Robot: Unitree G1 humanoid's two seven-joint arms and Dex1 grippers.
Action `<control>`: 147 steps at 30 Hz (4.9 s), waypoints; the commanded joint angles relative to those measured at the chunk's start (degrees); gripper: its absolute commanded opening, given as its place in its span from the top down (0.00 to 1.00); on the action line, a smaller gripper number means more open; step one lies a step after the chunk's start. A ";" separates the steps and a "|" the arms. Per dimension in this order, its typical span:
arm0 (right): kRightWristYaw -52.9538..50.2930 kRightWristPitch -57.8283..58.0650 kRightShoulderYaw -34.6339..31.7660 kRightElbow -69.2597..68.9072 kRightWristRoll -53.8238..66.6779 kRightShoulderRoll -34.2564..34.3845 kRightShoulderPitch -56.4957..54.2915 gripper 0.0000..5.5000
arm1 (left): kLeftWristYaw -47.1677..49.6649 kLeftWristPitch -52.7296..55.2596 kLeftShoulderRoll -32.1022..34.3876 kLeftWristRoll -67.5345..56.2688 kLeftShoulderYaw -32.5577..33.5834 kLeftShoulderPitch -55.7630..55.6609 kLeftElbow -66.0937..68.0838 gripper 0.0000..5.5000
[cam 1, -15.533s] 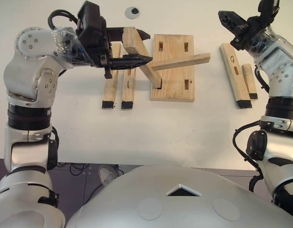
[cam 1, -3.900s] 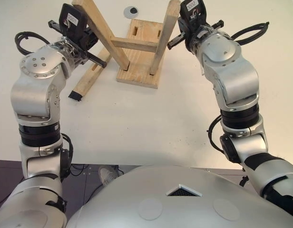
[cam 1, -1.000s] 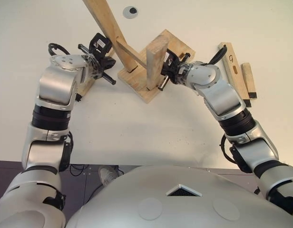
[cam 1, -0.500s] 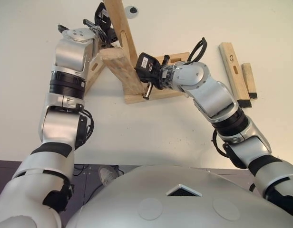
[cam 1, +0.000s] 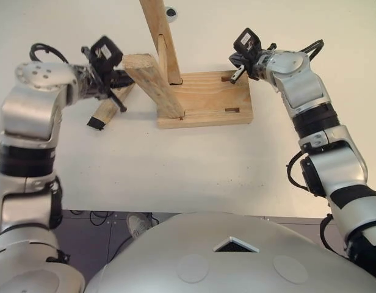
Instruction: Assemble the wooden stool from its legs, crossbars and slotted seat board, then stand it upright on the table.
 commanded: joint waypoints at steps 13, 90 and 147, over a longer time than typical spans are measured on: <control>27.91 -7.00 4.79 0.55 -5.53 -3.93 3.68 1.00 | 14.14 0.17 -15.04 2.56 -9.36 4.14 7.28 1.00; 19.17 27.28 -19.17 -27.74 10.94 -28.74 28.41 0.61 | 59.34 -25.78 -41.84 7.27 21.78 6.48 13.00 1.00; -0.94 21.36 -29.70 -73.64 38.91 -6.12 16.37 0.77 | 19.43 -4.84 -27.77 -31.54 9.94 -25.44 -1.66 0.51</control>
